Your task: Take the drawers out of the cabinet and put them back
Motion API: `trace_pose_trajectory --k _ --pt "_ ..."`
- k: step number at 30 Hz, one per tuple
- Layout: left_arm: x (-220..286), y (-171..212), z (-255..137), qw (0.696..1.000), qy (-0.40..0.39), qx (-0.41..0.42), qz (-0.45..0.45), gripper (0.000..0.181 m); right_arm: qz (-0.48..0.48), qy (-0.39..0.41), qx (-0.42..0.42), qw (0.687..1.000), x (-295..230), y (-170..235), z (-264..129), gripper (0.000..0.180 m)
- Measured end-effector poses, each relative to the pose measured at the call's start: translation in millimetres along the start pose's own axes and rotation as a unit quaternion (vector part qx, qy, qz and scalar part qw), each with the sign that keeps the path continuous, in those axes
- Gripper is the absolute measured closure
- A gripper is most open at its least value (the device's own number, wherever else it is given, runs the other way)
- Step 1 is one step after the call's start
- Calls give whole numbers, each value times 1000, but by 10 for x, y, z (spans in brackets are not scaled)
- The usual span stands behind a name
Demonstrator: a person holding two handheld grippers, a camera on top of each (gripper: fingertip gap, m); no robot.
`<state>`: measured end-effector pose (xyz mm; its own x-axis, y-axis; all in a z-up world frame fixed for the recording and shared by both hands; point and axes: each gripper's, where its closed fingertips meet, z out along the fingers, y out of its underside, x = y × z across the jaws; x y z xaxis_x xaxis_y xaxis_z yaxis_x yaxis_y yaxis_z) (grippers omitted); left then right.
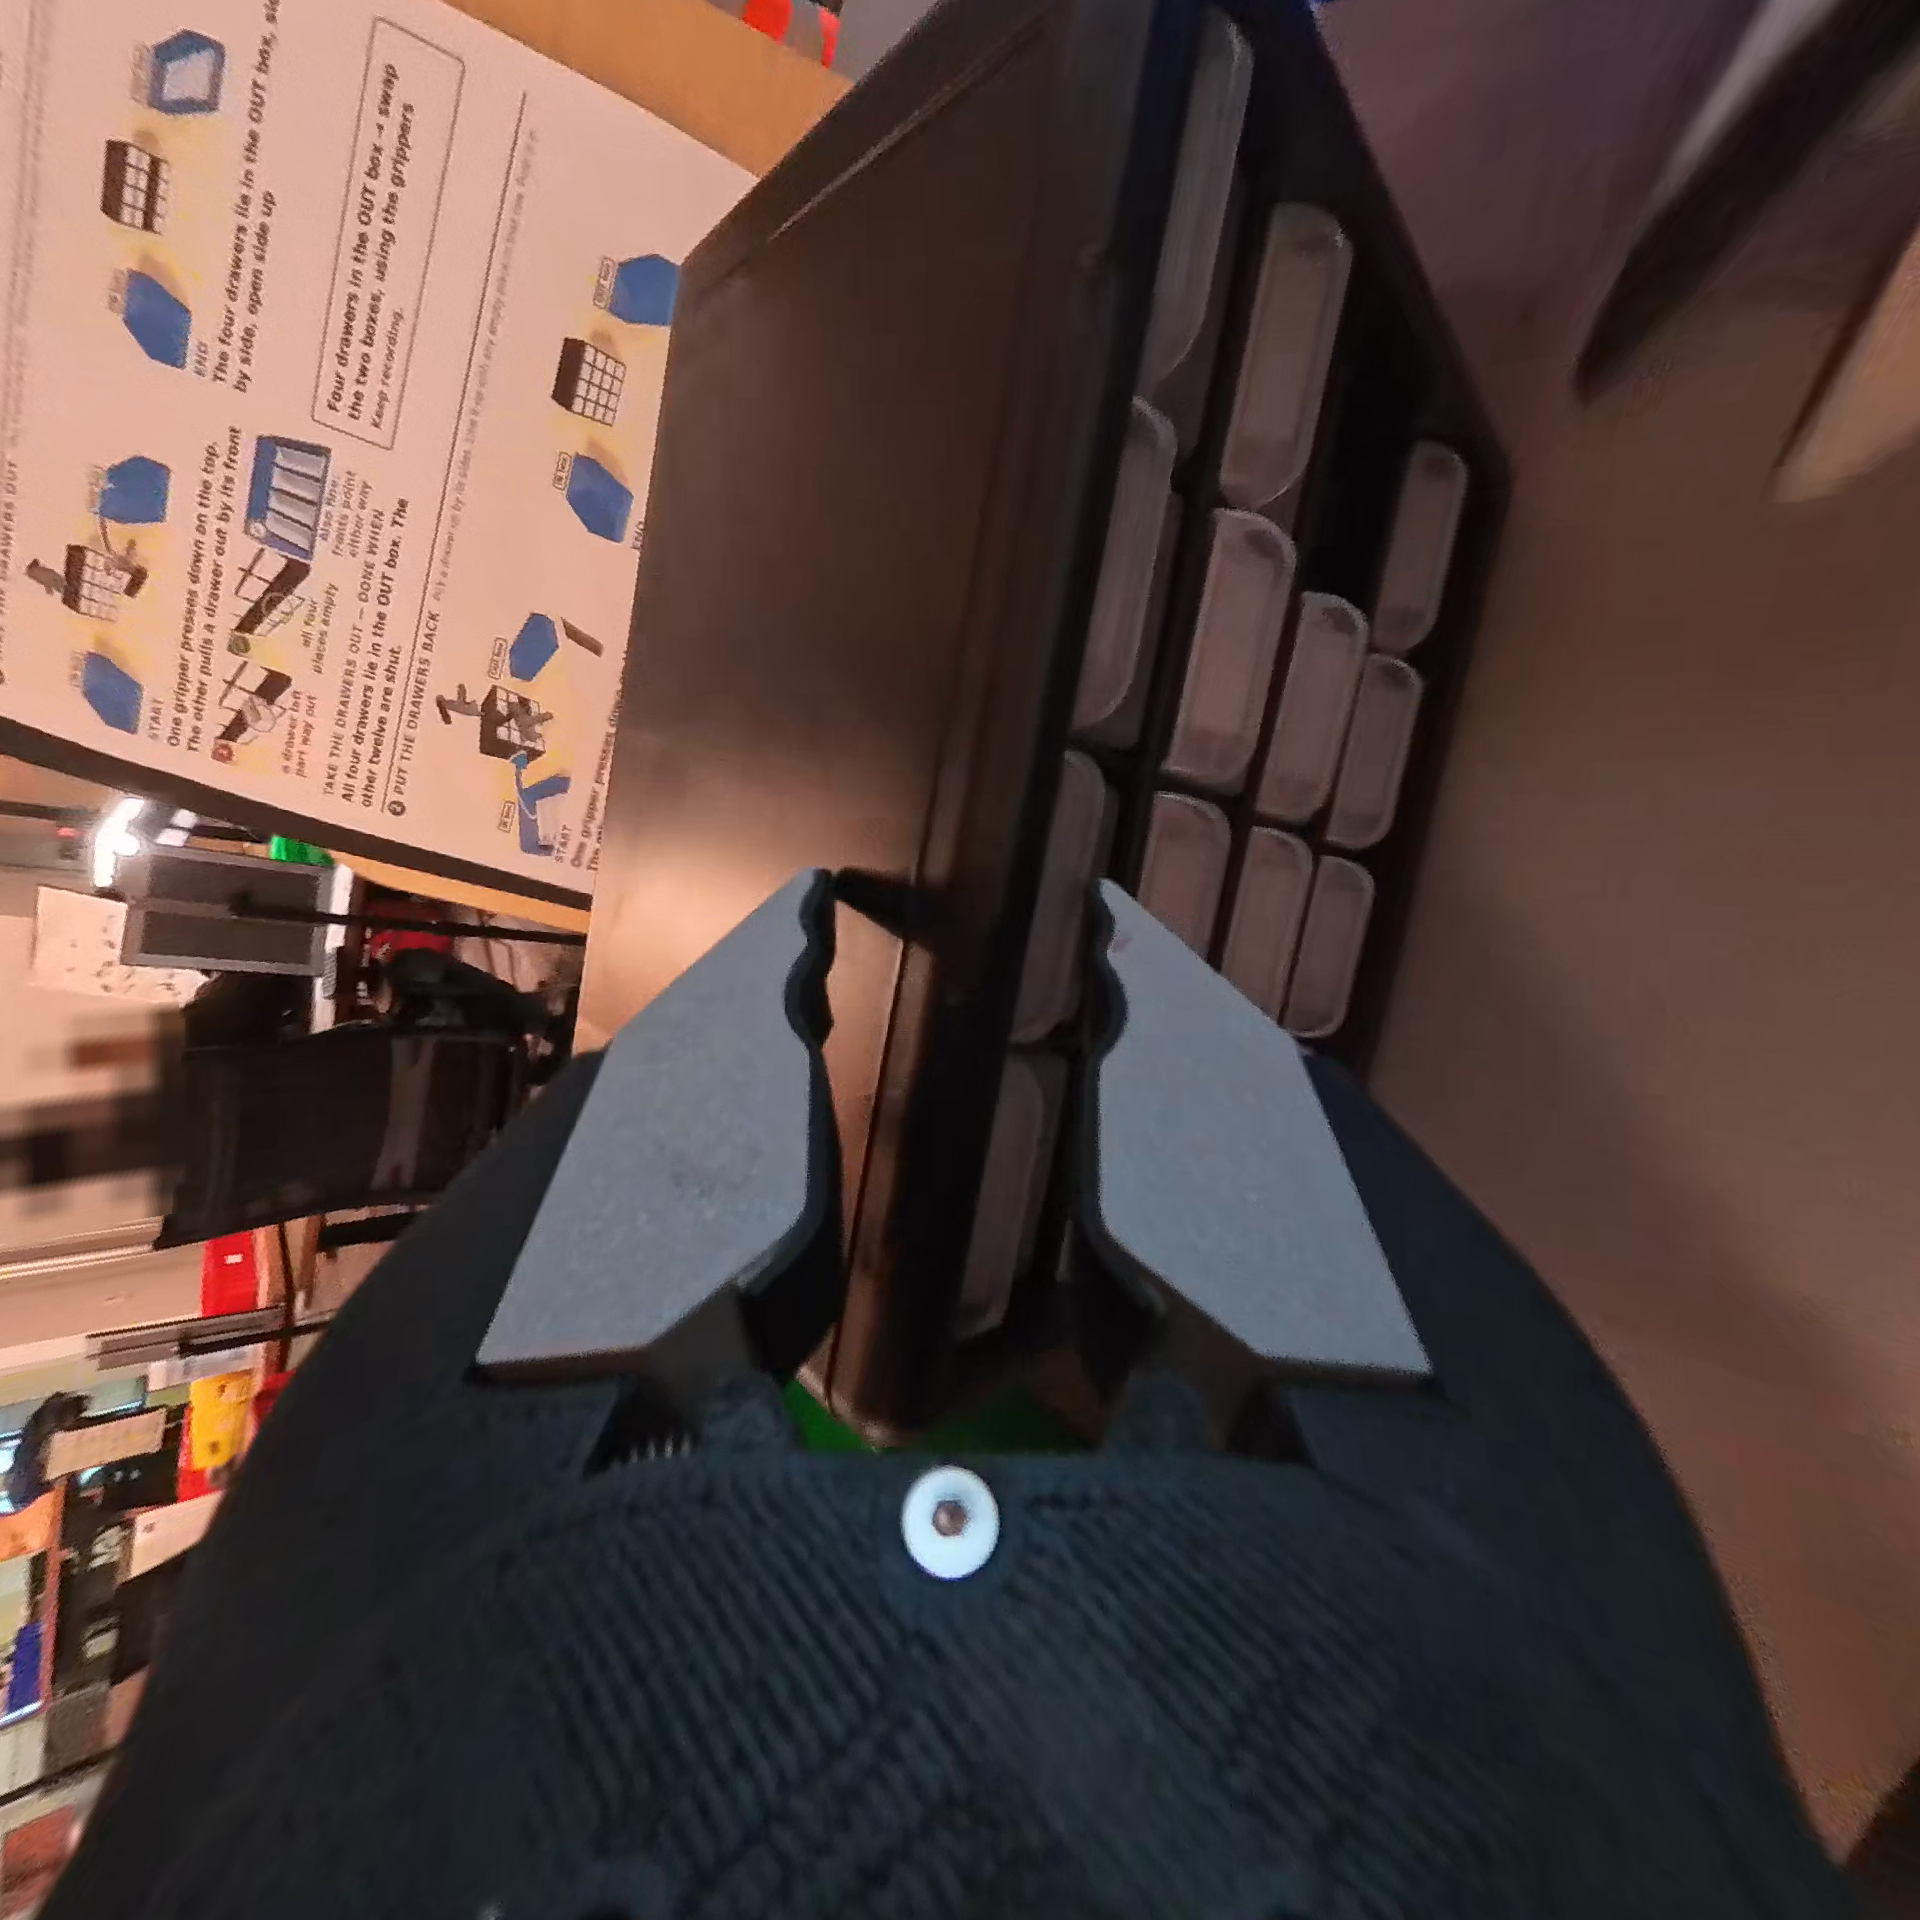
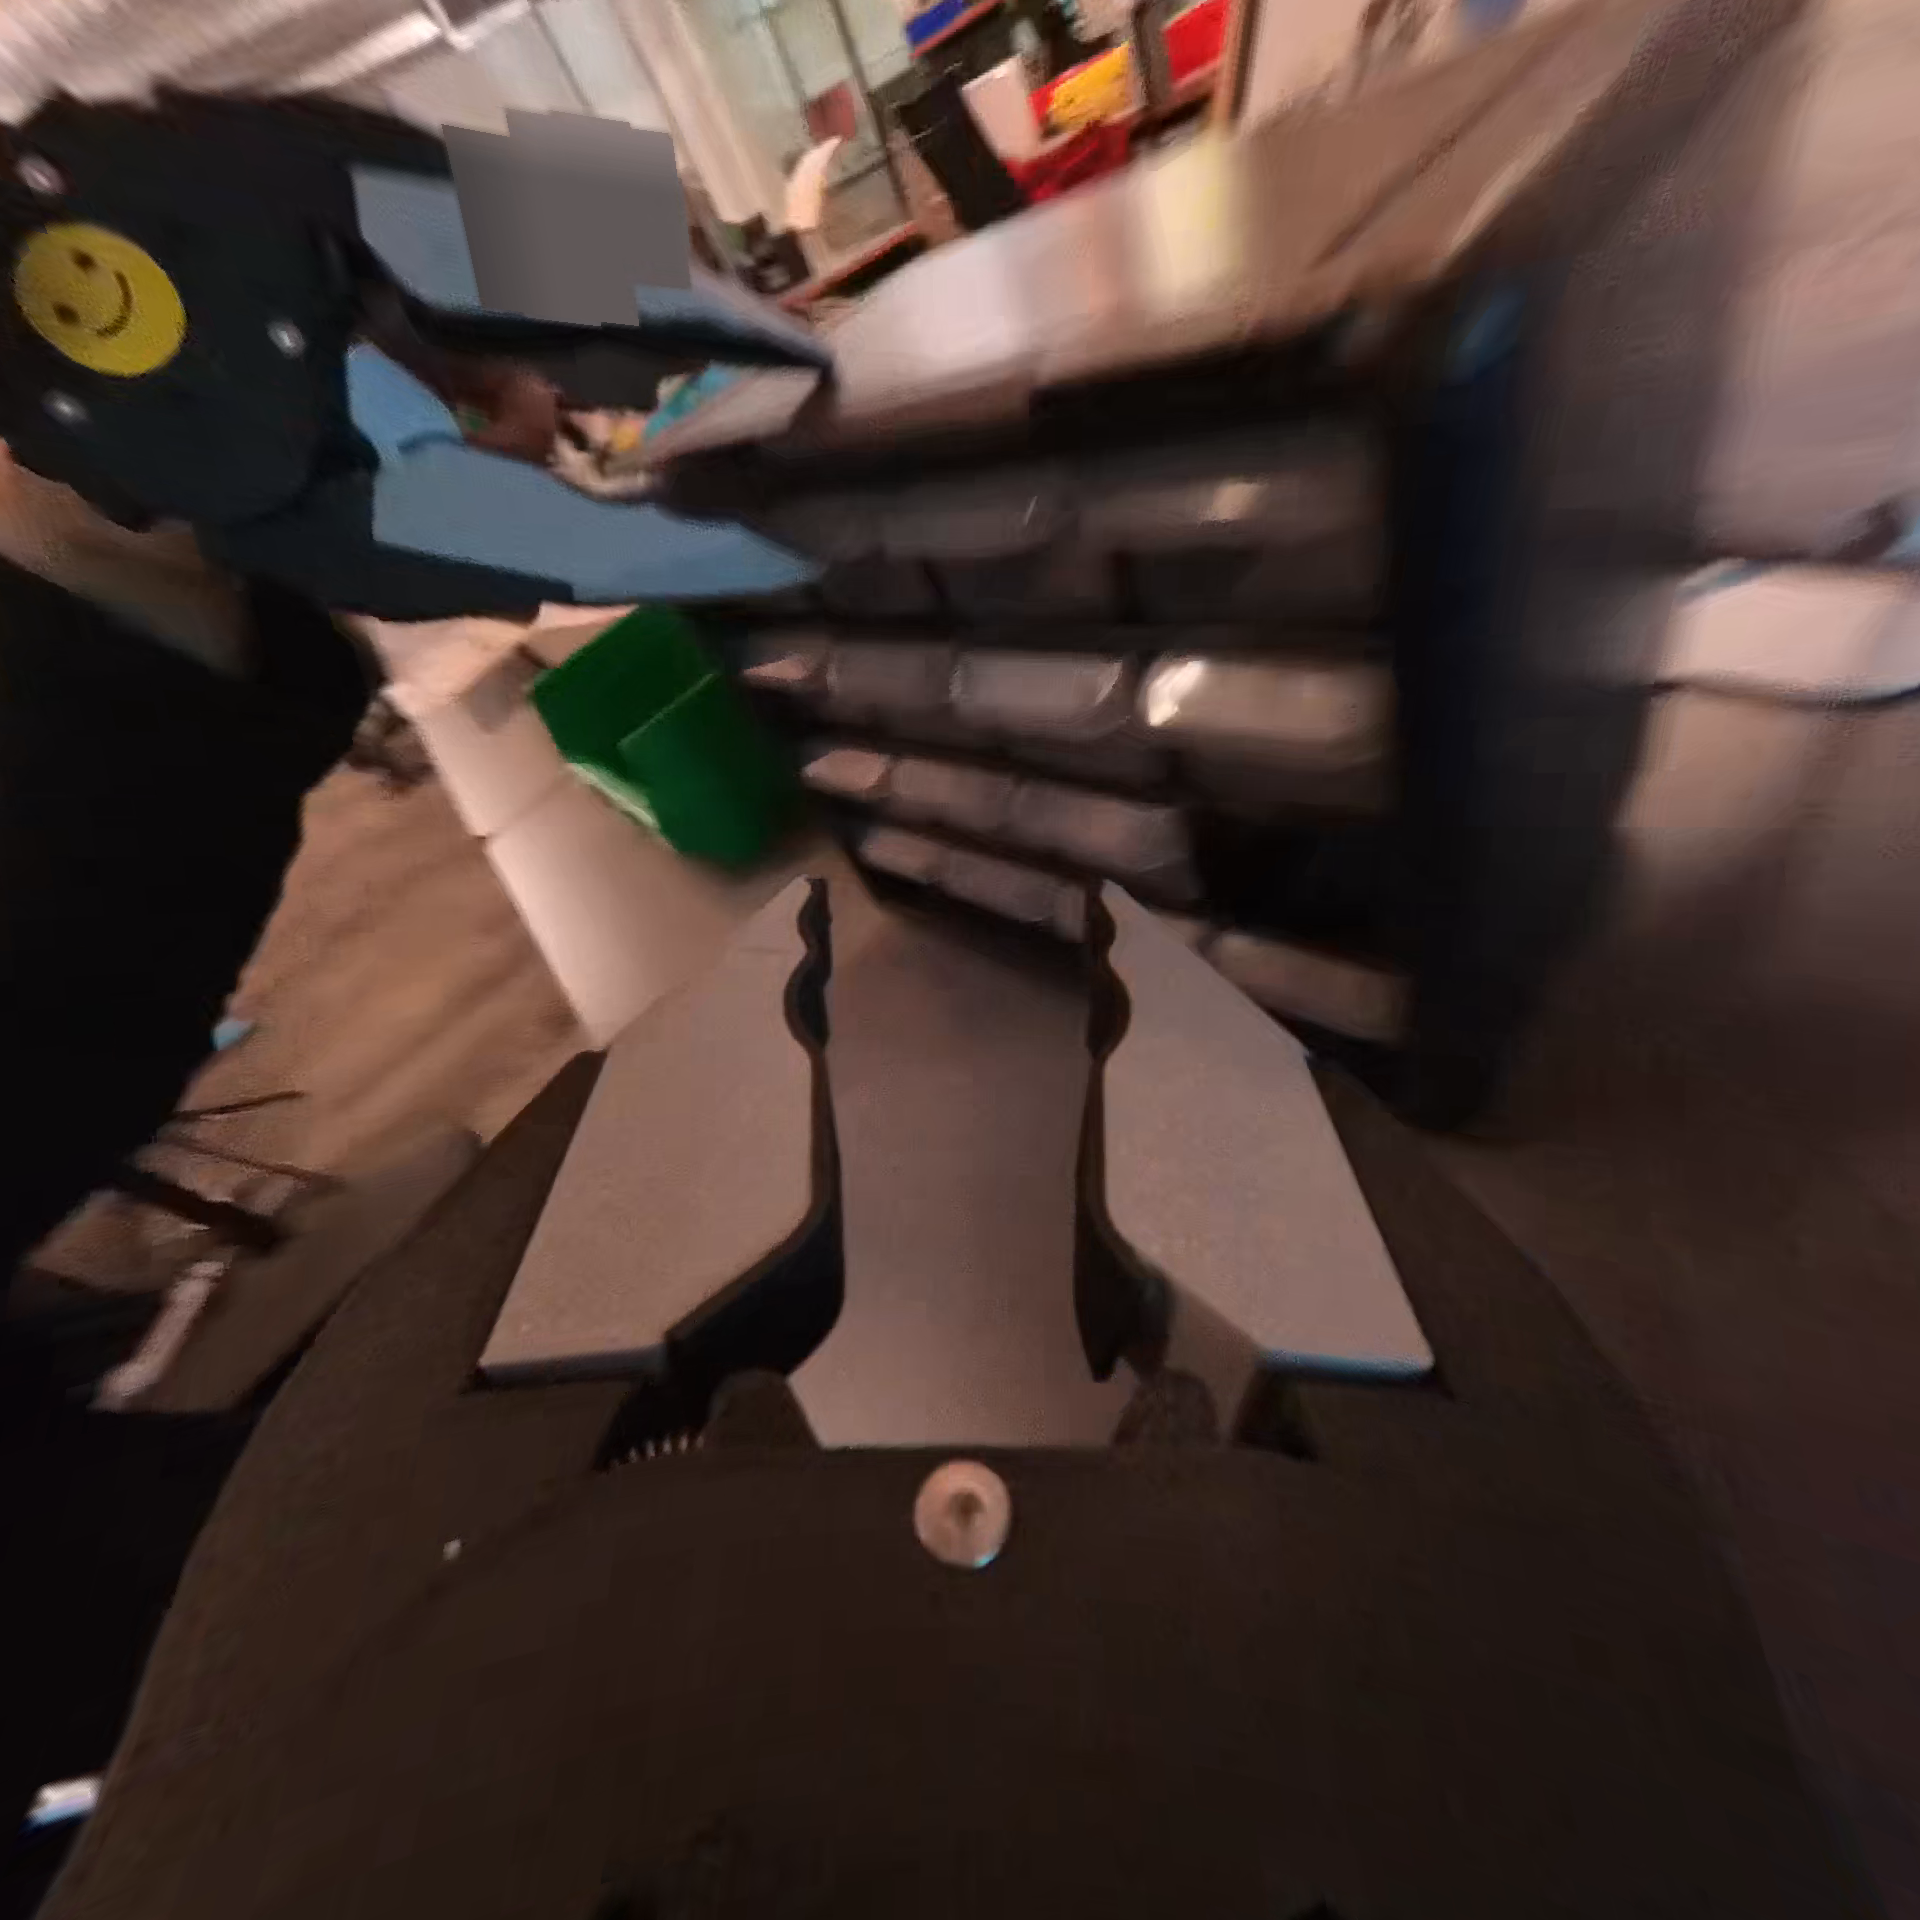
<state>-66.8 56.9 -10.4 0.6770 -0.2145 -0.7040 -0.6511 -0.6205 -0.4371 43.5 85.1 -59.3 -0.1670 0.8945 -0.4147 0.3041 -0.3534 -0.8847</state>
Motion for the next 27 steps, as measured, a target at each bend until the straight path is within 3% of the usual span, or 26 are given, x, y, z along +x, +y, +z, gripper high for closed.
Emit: trace_pose_trajectory --k 1,6,7,9,10,13,17,21,25,26,27 --pt "1 6 1 1000 -4 -5 3 134 25 -7 5 1000 -1 111 176 134" --pt "-6 39 9 998 -24 -44 45 135 125 -3 76 989 235 188 692 130" --pt "-10 42 12 997 -23 -49 47 135 132 10 80 988 303 208 722 143" --pt "-16 43 17 997 -15 -49 49 135 153 29 91 984 389 254 731 160" --pt "-18 42 18 998 -10 -46 46 135 169 28 97 980 401 277 732 141" --pt "-24 40 23 999 -2 -26 38 135 203 -6 145 968 399 195 731 142" --pt "-65 61 64 999 -11 -8 31 135 249 -27 165 954 469 153 817 168" --pt "-92 80 81 999 -9 -4 33 135 256 -62 163 951 268 258 710 175" --pt "-97 85 86 999 -12 3 42 135 187 -94 104 972 -20 538 387 173" --pt "-97 84 87 999 -11 6 40 135 171 -85 89 977 -10 575 315 165" --pt "-98 83 87 999 -11 8 38 135 147 -67 78 984 21 586 250 145"
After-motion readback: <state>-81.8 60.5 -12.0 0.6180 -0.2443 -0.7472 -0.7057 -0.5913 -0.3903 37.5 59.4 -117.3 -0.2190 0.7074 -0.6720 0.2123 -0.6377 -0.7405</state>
